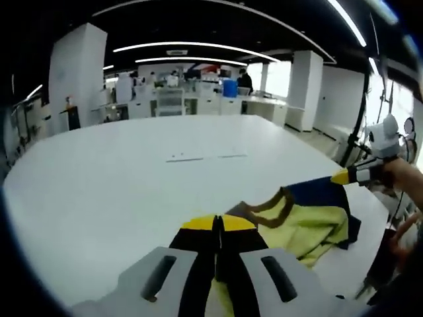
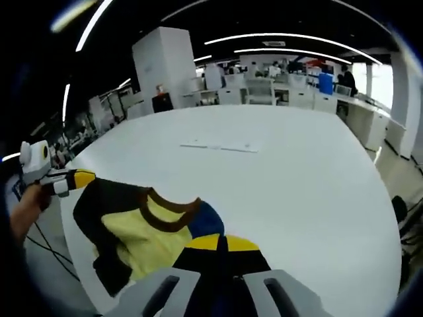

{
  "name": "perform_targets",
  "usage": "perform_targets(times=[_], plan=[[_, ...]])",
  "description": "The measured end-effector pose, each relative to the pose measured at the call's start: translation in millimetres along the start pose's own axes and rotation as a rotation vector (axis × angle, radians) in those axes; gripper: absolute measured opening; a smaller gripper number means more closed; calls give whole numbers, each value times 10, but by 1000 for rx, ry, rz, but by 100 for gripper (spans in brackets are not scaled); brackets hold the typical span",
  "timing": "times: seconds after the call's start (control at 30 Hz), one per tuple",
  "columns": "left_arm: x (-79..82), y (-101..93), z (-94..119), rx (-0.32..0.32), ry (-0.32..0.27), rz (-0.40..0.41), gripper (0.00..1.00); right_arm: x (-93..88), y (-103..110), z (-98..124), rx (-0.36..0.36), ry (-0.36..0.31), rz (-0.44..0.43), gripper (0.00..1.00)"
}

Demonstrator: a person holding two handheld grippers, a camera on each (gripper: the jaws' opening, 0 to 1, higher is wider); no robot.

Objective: Fold the garment on the visible template until the final outline fits inside the template.

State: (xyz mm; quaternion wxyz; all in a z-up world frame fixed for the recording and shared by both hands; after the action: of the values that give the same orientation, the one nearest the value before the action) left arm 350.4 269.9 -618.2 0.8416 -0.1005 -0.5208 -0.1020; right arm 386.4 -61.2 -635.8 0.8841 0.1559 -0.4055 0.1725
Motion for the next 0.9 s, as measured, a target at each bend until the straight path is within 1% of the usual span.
perform_targets(times=[0.1,0.2,0.33,0.43,0.47,0.6,0.7,0.77,0.9], plan=[[136,29,-34,5,-37,-6,0,113,-44,40,-29,-37,14,0],[275,64,-74,12,-74,-14,0,173,-101,43,-47,-43,29,0],[384,99,-152,12,-103,-23,0,246,-189,50,-61,-65,12,0],[437,129,-209,25,-121,-27,0,310,-250,51,-85,-85,10,0],[468,150,-247,34,-139,-26,0,350,-279,45,-96,-100,7,0],[543,200,-414,46,-168,-41,0,459,-357,-10,-116,-135,4,0],[563,237,-562,56,-179,-64,0,529,-439,-92,-143,-160,15,0],[565,264,-646,64,-179,-65,0,575,-512,-180,-160,-177,10,0],[586,333,-876,87,-200,-78,0,636,-605,-320,-199,-199,25,0]])
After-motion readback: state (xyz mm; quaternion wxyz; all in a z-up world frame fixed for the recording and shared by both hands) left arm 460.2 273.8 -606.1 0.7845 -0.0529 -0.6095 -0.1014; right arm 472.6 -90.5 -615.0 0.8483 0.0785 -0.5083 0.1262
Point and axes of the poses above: the point that each gripper's makers call its tool centre point, and the gripper's own axes: z roughly backward along the fingers, y roughly to its left, x roughly out of its top, the point moved 9 cm from there along z, roughly backward along the fingers, and after that the axes turned 1 degree about y, right-handed, at the moved point
